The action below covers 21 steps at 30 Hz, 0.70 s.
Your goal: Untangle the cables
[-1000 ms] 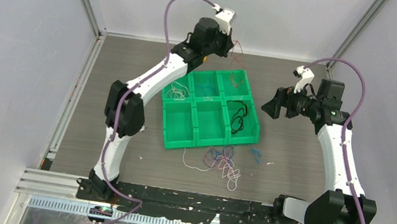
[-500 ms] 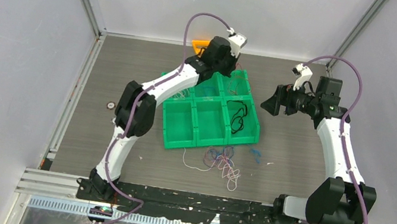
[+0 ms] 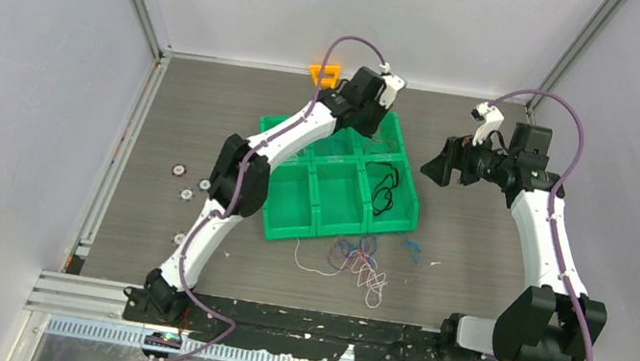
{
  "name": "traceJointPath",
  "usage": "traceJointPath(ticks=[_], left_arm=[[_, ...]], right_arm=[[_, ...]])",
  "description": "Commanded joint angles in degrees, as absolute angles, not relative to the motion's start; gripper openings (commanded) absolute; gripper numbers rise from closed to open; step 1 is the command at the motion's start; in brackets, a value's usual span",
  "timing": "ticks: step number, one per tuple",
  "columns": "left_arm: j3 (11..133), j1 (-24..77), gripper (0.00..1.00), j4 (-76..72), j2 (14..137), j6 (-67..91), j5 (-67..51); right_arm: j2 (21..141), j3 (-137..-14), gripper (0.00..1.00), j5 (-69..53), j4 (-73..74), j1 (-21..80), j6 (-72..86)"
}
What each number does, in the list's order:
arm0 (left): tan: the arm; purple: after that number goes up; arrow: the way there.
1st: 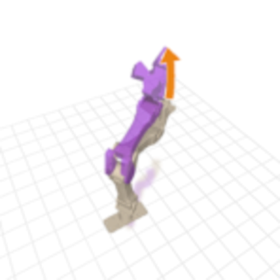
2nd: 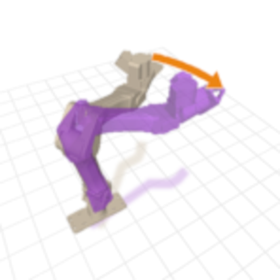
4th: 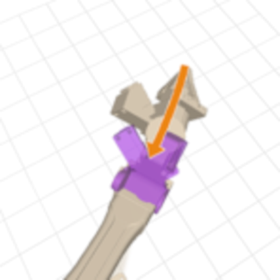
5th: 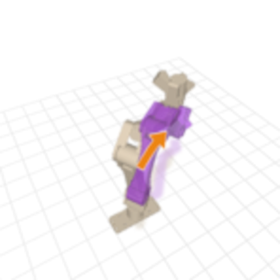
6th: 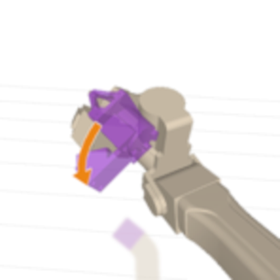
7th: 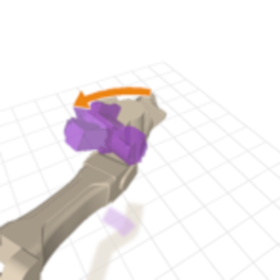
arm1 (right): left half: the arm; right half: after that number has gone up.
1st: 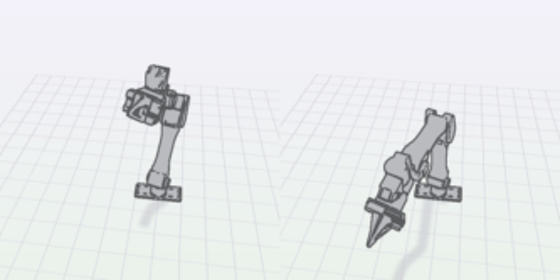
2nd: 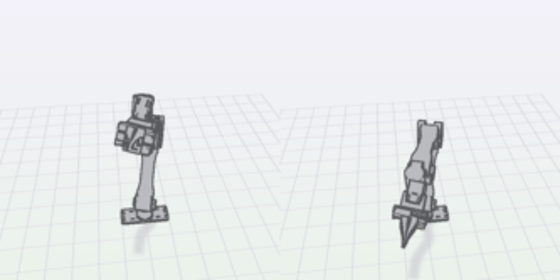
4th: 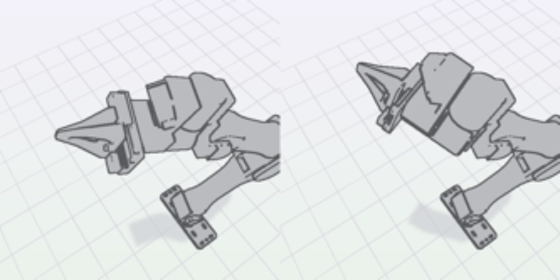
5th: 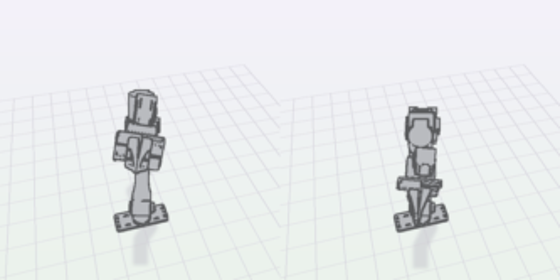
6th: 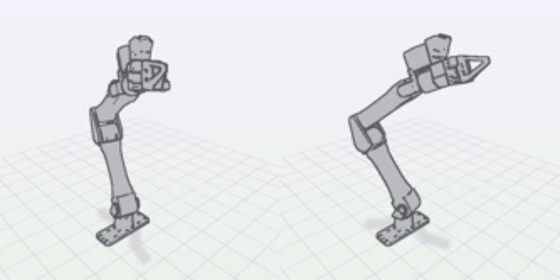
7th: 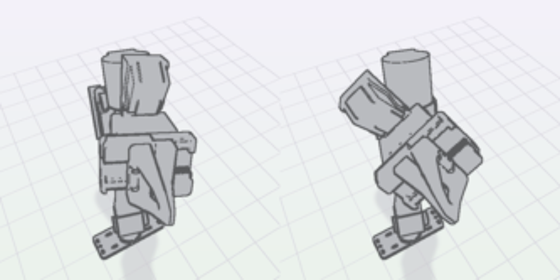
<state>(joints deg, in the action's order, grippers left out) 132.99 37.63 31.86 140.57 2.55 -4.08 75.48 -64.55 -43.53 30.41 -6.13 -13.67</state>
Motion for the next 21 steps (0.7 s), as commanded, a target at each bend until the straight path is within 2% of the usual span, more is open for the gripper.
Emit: traceJointPath(ticks=[1,7,10,14,17,21], left_arm=[[136.4,37.9,0.21,36.9,140.5,0.5,-4.0],[133.2,37.8,0.51,32.0,132.6,-1.7,-5.4],[134.4,37.8,0.73,31.2,127.0,-2.1,-7.8],[131.2,37.7,0.98,32.3,117.9,-3.2,-10.9],[119.1,37.1,0.99,29.9,106.8,-2.7,-14.2],[97.6,35.1,0.99,22.0,89.1,-0.4,-19.8]], right_arm=[[75.4,-65.6,0.9,-43.6,29.2,-6.3,-14.4],[74.8,-66.2,0.91,-43.8,30.5,-6.3,-15.3],[74.0,-66.9,0.9,-44.4,33.1,-6.3,-18.3],[71.6,-68.4,0.9,-46.6,44.3,-6.1,-30.8],[69.6,-67.9,0.9,-45.5,57.6,-2.5,-43.8],[65.2,-61.6,0.89,-39.1,63.5,8.4,-49.9]])
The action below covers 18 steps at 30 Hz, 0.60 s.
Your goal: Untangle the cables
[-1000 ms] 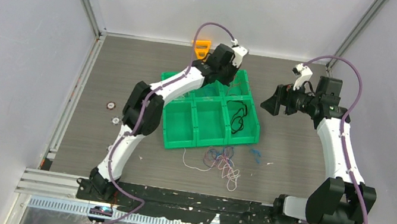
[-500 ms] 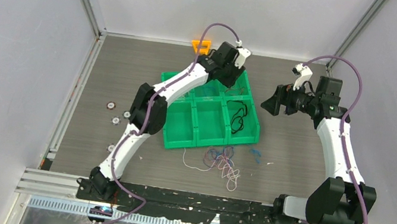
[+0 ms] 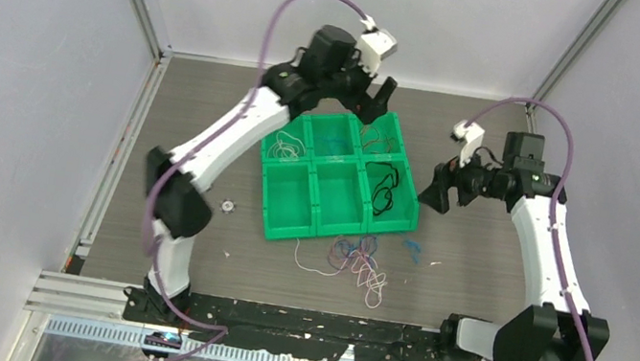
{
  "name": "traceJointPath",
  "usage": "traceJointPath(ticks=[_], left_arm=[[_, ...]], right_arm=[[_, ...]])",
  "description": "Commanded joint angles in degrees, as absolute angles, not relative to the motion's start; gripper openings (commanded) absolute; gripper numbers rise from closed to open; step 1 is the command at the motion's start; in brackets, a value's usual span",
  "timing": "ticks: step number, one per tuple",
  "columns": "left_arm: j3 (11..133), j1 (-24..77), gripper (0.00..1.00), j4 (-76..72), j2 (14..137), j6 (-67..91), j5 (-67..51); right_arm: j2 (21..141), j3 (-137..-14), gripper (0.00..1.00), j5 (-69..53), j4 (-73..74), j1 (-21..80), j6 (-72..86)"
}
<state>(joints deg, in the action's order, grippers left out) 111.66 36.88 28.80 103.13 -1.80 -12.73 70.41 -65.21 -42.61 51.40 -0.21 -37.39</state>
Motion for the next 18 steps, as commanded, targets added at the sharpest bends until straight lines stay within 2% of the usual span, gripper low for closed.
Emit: traceJointPath(ticks=[1,7,10,13,15,16,17,18], left_arm=[[92.4,34.8,1.0,20.5,84.5,-0.4,-20.8],[69.1,34.3,0.99,21.6,61.9,-1.9,-24.7],[61.6,34.3,1.0,24.8,54.6,-2.5,-22.6],[57.0,34.2,0.99,28.1,49.2,-5.3,-23.2],[55.1,34.2,1.0,30.0,46.3,-8.9,-23.6],[54.4,34.2,0.99,31.1,45.9,-10.7,-24.2],[54.0,34.2,0.97,31.7,45.0,-12.2,-24.5],[53.7,34.2,0.95,32.2,44.4,-14.1,-25.9]], right_arm=[[63.6,-58.7,0.89,-37.0,63.3,12.7,-49.8],[61.4,-49.6,0.85,-33.2,52.2,30.1,-41.8],[65.8,-47.5,0.86,-28.4,46.4,37.5,-39.1],[71.0,-46.6,0.85,-23.8,39.5,40.1,-36.7],[73.9,-46.0,0.77,-20.9,36.4,40.4,-36.5],[75.0,-45.7,0.65,-20.4,35.8,40.4,-36.7],[75.3,-45.9,0.57,-20.0,35.7,40.4,-37.1],[75.0,-46.3,0.33,-20.3,36.9,40.4,-37.4]])
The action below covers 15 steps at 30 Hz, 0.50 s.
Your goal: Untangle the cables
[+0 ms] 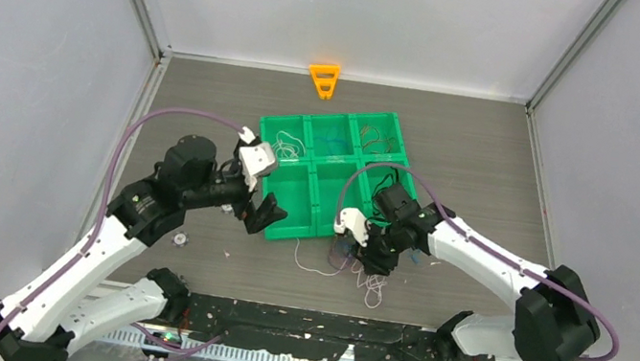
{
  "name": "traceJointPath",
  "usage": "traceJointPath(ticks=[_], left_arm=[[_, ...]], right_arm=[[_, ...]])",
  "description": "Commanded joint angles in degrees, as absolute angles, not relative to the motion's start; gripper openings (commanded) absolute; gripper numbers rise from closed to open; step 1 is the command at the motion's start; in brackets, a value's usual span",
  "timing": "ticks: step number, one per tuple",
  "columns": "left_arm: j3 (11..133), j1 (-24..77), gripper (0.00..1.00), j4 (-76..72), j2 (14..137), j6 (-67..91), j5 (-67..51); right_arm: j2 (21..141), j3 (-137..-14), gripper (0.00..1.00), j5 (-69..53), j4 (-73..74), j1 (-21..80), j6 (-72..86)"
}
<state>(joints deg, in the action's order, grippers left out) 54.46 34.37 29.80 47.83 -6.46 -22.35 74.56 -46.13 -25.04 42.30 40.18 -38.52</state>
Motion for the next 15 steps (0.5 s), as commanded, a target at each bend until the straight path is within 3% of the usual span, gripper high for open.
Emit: traceJointPath(ticks=[1,2,4,7,15], left_arm=[[53.2,34.2,0.93,32.9,43.9,-16.5,-28.1],[52.7,34.3,0.9,33.4,43.5,-18.8,-30.1],[52.1,34.2,0.87,33.7,43.4,-21.1,-33.5],[51.4,36.9,0.82,36.3,44.5,-27.9,-38.9],[43.4,49.2,0.67,20.8,43.2,-29.7,-31.9]], right_arm=[[73.6,-47.6,0.22,-22.1,38.0,40.4,-37.3],[72.5,-48.4,0.09,-23.7,40.2,40.4,-36.3],[67.9,-50.5,0.06,-28.9,41.7,40.3,-33.5],[58.2,-51.5,0.05,-35.9,39.3,40.1,-27.6],[48.3,-52.8,0.05,-41.5,32.6,38.9,-13.0]])
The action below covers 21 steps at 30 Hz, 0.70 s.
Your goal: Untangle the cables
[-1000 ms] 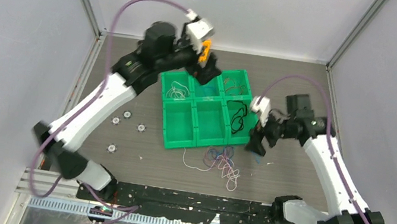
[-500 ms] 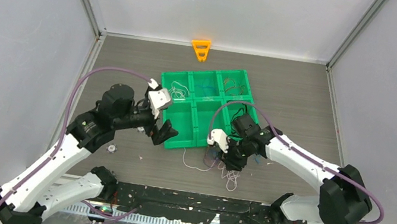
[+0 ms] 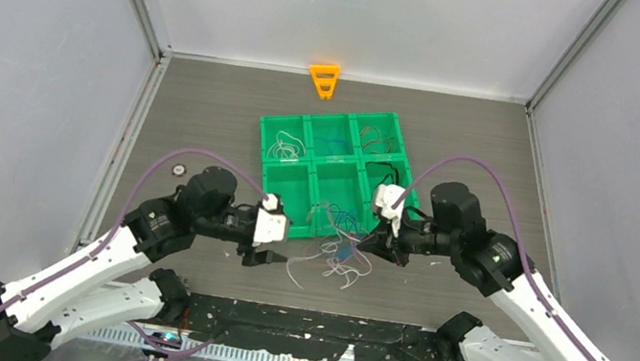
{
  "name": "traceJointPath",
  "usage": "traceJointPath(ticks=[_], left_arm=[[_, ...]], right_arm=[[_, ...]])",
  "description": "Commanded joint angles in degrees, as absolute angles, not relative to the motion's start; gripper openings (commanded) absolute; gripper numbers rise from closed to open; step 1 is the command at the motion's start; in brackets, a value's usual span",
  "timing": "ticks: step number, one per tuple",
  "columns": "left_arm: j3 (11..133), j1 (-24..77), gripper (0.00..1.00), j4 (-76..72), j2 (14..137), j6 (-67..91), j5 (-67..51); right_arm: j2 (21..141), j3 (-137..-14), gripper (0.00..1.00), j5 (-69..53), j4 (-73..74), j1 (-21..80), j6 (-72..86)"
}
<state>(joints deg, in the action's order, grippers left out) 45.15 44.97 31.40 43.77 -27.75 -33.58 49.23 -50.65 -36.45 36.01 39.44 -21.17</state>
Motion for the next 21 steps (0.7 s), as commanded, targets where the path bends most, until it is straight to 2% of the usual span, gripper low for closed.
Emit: traceJointPath(ticks=[1,8,14,17,21], left_arm=[[42.9,50.4,0.65,18.4,43.6,-29.3,-30.8],[42.8,56.0,0.51,10.7,47.0,-30.8,-26.0],[41.4,56.6,0.52,9.9,47.6,-29.4,-21.7],[38.1,56.8,0.52,9.0,43.3,-31.6,-25.4],[33.9,60.8,0.5,10.3,37.7,-39.0,-24.8]], right_arm=[[47.6,-53.0,0.05,-42.4,32.4,38.9,-12.9],[45.4,-52.9,0.05,-45.1,36.2,39.0,-18.6],[43.7,-53.4,0.05,-43.5,36.2,39.0,-19.1],[43.6,-54.9,0.06,-40.8,33.8,38.9,-15.2],[44.5,-56.1,0.05,-34.8,30.6,38.9,-9.0]])
